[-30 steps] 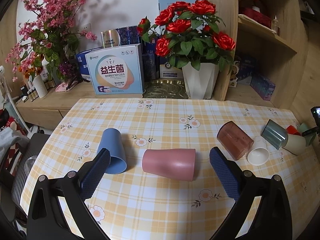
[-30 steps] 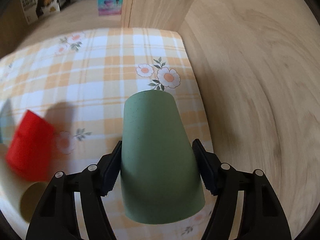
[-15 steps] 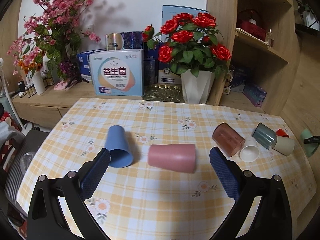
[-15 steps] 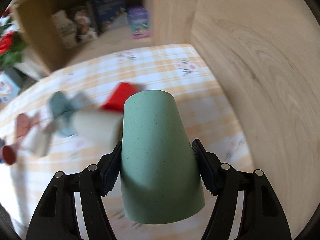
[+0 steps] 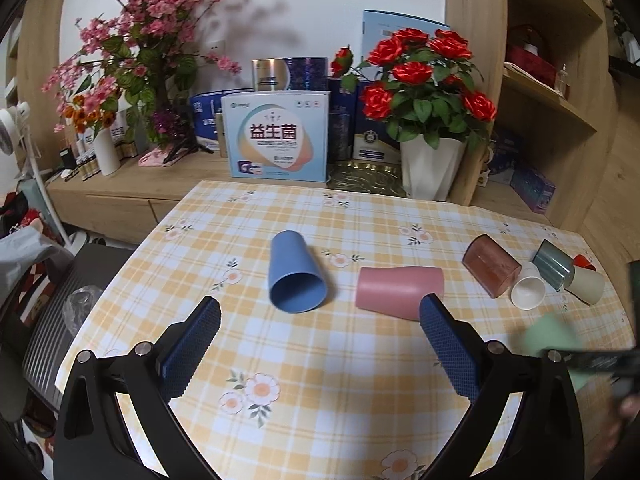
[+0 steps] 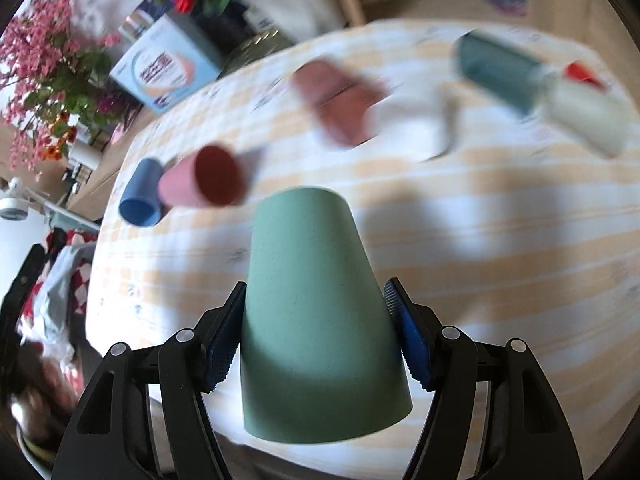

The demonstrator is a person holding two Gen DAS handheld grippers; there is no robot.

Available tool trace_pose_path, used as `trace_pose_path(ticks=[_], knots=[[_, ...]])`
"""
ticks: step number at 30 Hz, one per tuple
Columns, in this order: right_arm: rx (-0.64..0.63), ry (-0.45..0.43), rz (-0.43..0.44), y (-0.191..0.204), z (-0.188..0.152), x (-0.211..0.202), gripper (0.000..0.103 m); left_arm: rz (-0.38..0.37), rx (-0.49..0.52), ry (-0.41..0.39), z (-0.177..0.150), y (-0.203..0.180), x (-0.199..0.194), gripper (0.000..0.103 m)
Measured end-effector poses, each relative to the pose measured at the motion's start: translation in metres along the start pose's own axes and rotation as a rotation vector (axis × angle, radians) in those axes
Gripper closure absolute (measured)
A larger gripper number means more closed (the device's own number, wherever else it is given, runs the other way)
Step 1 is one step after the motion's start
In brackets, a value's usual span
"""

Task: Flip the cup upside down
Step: 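Lift the green cup with the right gripper and carry it toward the left tool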

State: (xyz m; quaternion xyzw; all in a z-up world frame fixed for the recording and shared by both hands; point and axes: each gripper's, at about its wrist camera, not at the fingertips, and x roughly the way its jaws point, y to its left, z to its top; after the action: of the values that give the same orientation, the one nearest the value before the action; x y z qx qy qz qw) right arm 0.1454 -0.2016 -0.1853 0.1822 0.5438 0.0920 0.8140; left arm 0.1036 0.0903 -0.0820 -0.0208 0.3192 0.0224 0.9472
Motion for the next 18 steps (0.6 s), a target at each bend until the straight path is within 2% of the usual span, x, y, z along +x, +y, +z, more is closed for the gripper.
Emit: trace_pose_path(ticks=[5,8,10,18], knots=[[0.04,0.03,-0.008,0.045,-0.004,0.046,0.039,0.003,-0.035,-0.001,-0.002,0.009,-0.004,0.006],[0.008,0.046,-0.029,0.067,-0.014,0.061,0.04,0.004,-0.049,0.001,-0.003,0.014,-0.004,0.006],[0.01,0.077,-0.043,0.066,-0.022,0.064,0.04,0.003,-0.055,0.002,-0.003,0.016,-0.002,0.006],[0.018,0.065,-0.042,0.068,-0.023,0.069,0.04,-0.012,-0.059,0.032,-0.007,0.013,0.005,0.006]])
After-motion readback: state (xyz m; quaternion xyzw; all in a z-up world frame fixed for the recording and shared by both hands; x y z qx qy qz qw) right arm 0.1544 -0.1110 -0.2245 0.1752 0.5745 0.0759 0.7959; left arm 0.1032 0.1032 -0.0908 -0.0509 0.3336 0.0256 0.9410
